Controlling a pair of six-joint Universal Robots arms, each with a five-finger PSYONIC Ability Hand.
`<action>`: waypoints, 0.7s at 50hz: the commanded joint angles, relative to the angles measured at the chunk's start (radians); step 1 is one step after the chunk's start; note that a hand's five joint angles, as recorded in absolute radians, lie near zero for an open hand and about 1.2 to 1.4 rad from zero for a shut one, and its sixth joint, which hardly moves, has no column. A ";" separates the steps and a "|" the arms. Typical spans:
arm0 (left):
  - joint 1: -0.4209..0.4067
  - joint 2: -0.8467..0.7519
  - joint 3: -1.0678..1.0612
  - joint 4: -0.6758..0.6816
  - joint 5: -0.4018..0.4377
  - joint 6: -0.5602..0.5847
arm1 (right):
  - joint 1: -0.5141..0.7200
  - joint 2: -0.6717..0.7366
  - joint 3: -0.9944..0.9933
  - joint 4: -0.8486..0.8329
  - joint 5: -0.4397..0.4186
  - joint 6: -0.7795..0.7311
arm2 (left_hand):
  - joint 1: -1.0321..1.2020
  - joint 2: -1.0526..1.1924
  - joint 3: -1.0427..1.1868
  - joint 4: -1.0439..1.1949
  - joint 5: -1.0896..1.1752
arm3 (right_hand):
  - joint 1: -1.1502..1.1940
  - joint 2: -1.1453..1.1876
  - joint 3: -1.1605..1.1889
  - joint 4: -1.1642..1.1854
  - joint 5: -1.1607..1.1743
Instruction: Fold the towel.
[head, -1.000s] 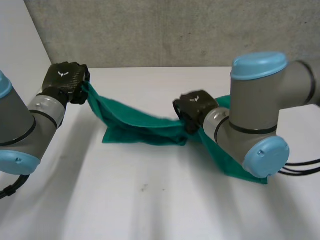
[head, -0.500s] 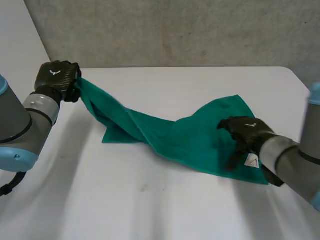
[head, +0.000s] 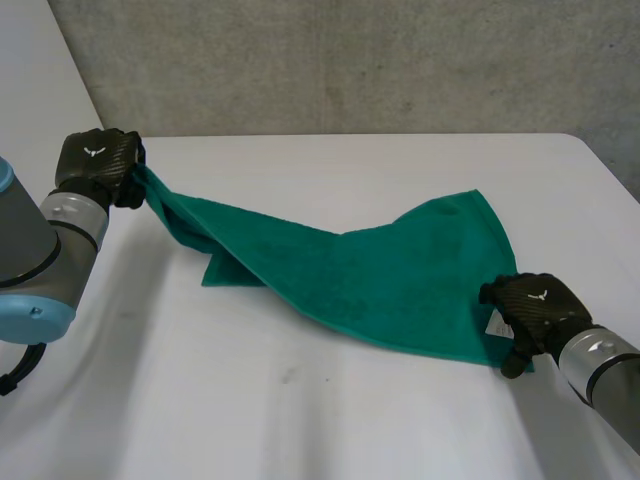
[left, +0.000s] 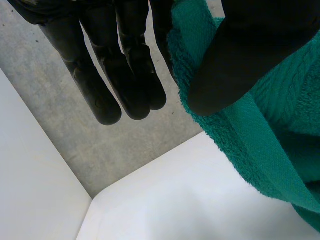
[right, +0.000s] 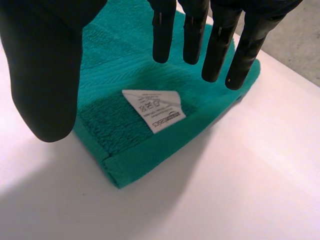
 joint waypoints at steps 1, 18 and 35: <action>0.000 -0.001 0.000 0.002 0.000 0.000 | 0.002 0.052 -0.010 -0.022 -0.008 -0.004 | 0.284 0.197 0.203 0.201 0.253 | 0.173 0.130 0.118 0.120 0.133; 0.000 -0.003 -0.001 0.002 0.000 -0.002 | 0.003 0.130 -0.062 -0.091 0.006 -0.010 | 0.284 0.197 0.203 0.201 0.253 | 0.382 0.339 0.326 0.328 0.341; -0.002 -0.001 -0.009 0.002 0.000 -0.002 | 0.008 0.178 -0.148 -0.091 0.009 -0.033 | 0.284 0.197 0.203 0.201 0.253 | 0.511 0.468 0.455 0.457 0.470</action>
